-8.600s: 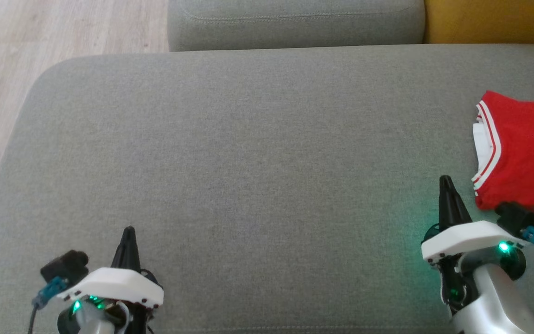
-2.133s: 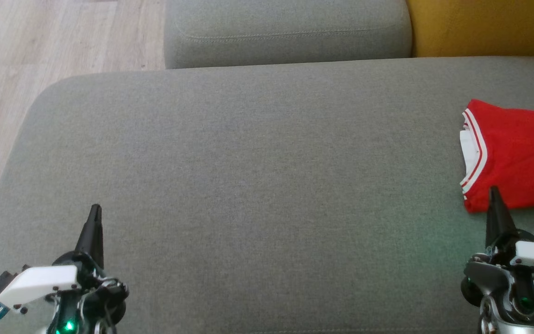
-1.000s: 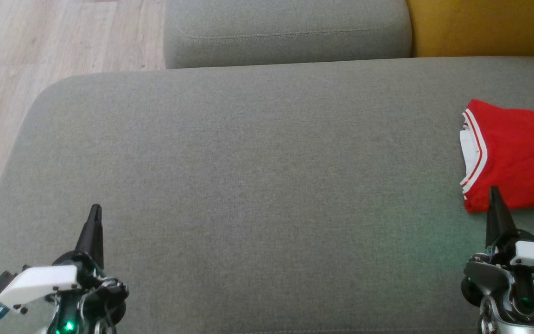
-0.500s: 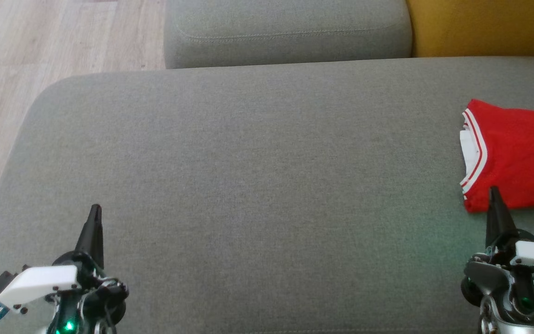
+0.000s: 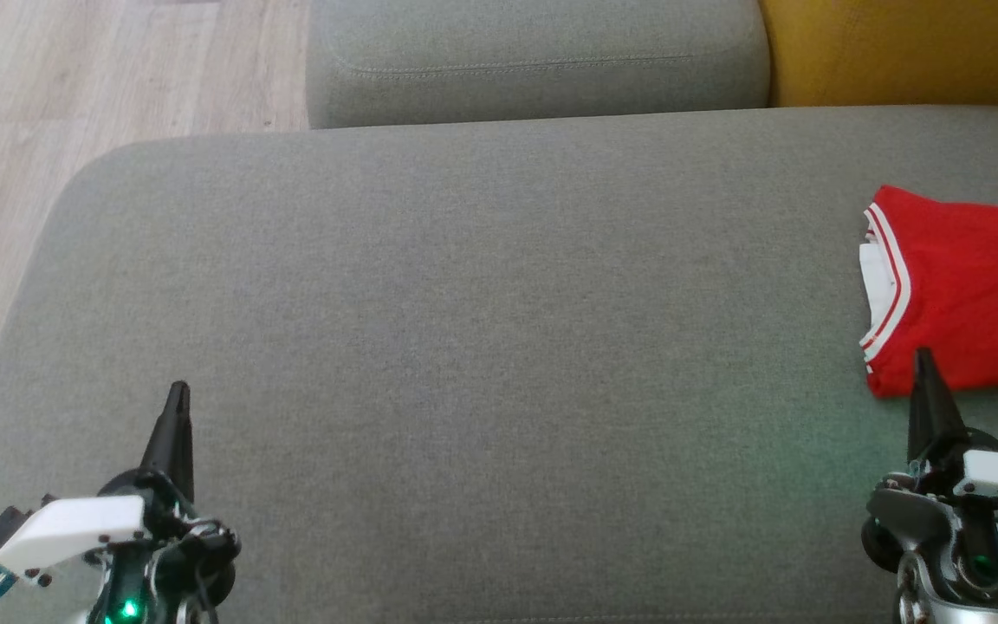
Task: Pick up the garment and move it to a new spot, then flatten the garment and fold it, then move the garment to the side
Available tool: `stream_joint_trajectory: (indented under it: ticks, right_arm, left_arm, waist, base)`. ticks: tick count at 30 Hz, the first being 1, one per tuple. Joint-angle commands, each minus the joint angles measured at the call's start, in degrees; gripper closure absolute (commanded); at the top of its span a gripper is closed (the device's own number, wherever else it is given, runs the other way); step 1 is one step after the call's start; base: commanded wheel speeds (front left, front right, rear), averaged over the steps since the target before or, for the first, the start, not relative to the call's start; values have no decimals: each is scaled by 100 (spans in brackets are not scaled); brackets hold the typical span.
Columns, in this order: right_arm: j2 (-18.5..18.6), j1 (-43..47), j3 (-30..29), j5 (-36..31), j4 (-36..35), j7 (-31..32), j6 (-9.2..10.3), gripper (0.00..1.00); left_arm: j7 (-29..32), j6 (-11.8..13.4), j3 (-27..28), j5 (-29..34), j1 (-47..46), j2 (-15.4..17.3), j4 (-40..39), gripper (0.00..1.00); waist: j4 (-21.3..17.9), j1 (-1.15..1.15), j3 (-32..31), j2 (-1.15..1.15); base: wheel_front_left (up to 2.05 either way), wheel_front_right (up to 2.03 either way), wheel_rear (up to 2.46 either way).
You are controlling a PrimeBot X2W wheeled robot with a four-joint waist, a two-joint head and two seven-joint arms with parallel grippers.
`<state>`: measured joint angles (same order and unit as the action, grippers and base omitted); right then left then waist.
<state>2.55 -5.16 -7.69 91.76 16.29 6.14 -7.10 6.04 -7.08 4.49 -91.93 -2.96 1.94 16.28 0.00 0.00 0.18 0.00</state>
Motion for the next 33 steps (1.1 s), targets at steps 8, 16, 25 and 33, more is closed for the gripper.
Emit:
stream_joint_trajectory:
  ticks: [8, 16, 25, 33]
  right_arm:
    - [32, -103, 118, 41, -226, 34, -39, 100]
    - [32, -103, 118, 41, -226, 34, -39, 100]
    - [32, -103, 118, 41, -226, 34, -39, 100]
    - [32, -103, 118, 41, -226, 34, -39, 100]
  left_arm:
    - [43, -41, 201, -26, -322, 94, -223, 100]
    - [43, -41, 201, -26, -322, 94, -224, 100]
    - [43, -41, 201, -26, -322, 94, -224, 100]
    - [43, -41, 201, -26, -322, 94, -224, 100]
  waist:
    - [0, 0, 0, 0]
    - [0, 0, 0, 0]
    - [0, 0, 0, 0]
    - [0, 0, 0, 0]
  base:
    - [0, 0, 0]
    - [0, 0, 0]
    - [0, 0, 0]
    - [0, 0, 0]
